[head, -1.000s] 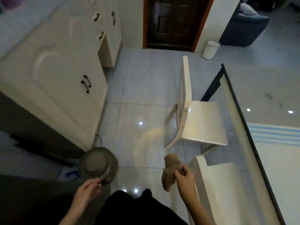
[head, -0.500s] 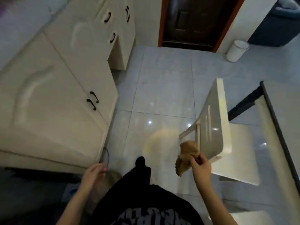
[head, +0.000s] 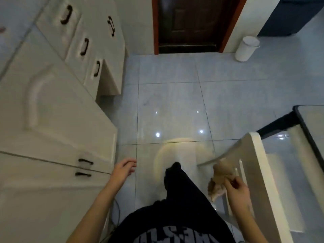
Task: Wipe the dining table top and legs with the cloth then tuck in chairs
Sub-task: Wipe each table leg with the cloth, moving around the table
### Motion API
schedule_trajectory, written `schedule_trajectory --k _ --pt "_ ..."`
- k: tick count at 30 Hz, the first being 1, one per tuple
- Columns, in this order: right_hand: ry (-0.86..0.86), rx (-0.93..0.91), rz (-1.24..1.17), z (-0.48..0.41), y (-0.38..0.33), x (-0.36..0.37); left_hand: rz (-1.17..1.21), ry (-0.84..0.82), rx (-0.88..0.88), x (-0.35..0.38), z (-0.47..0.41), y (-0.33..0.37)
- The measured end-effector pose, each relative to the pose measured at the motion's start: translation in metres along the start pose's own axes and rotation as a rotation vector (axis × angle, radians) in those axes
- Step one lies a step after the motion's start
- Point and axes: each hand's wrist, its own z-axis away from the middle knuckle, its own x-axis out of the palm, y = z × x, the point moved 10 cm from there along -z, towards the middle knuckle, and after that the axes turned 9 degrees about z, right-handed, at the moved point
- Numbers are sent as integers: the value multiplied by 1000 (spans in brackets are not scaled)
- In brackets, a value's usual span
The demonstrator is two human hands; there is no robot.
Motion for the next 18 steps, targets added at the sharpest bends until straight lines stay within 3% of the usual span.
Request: schedule_trajectory --k 14,18 --pt "-100 -145 -111 -253 -252 81 9 157 -178 14 -179 124" --pt "-37 -155 -150 -313 -302 81 4 153 -165 30 -243 177"
